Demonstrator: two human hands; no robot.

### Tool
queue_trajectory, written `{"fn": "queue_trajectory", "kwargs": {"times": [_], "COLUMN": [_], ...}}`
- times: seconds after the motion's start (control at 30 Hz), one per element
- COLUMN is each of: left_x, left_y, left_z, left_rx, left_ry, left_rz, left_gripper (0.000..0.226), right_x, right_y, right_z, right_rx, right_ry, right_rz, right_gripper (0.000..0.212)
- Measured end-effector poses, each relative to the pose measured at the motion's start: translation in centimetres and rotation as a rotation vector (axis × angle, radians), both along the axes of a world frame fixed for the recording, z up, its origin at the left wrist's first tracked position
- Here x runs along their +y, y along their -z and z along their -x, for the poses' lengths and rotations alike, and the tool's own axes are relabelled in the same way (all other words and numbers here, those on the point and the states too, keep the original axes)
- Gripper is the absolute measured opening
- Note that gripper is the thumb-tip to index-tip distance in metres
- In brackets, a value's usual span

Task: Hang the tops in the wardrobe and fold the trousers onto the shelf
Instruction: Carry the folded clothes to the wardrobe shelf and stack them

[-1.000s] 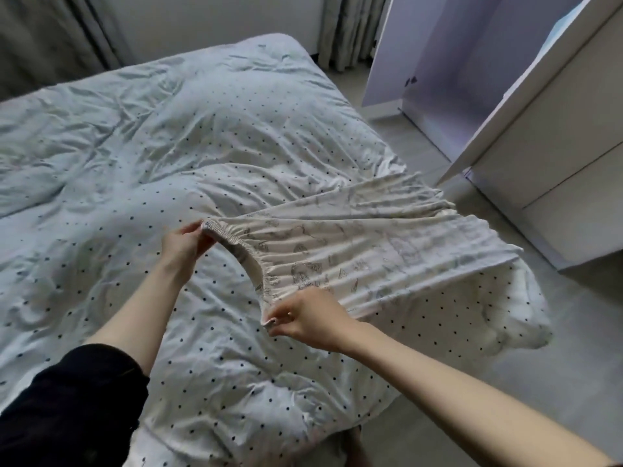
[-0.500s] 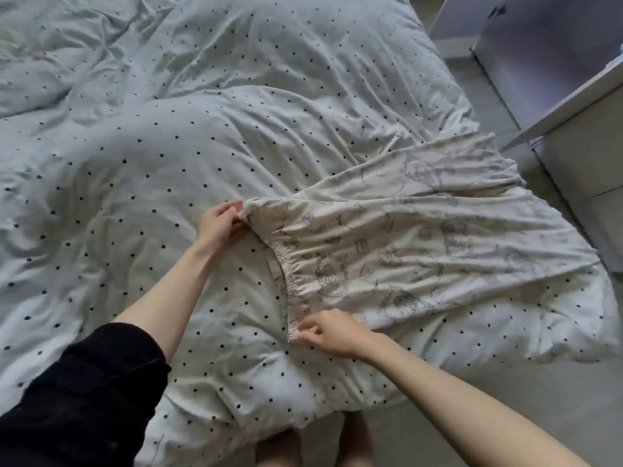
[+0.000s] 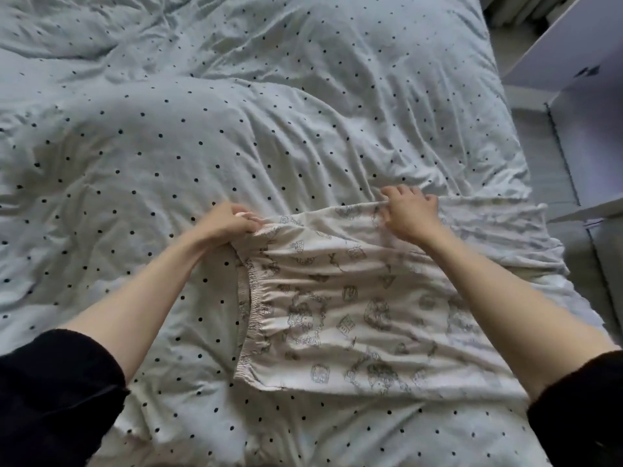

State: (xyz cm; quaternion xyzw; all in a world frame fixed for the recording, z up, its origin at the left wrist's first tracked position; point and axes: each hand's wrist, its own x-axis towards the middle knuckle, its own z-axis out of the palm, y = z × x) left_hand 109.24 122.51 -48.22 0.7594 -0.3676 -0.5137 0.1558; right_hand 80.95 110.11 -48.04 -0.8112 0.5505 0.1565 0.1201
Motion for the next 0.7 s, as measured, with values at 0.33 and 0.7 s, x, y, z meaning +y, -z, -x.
{"fn": "queue_trajectory", "kwargs": {"times": [0.33,0.7], "left_x": [-1.2,0.6], "left_y": [-0.4,2.3], "left_z": [2.2,5.0], "left_rx": [-0.129,-0.434], "left_ry": [-0.265,-0.579], "left_rz": [0.285,0.393], "left_gripper": [0.021,0.061], "right_x": [-7.7,-4.5], "right_y": [-1.7,2.3], "right_z": [2.5,2.0], "right_rx": [-0.456,-0.427], "right_ry": [0.012,0.013], "right_rz": [0.155,0.217], "right_gripper": [0.016,0.045]}}
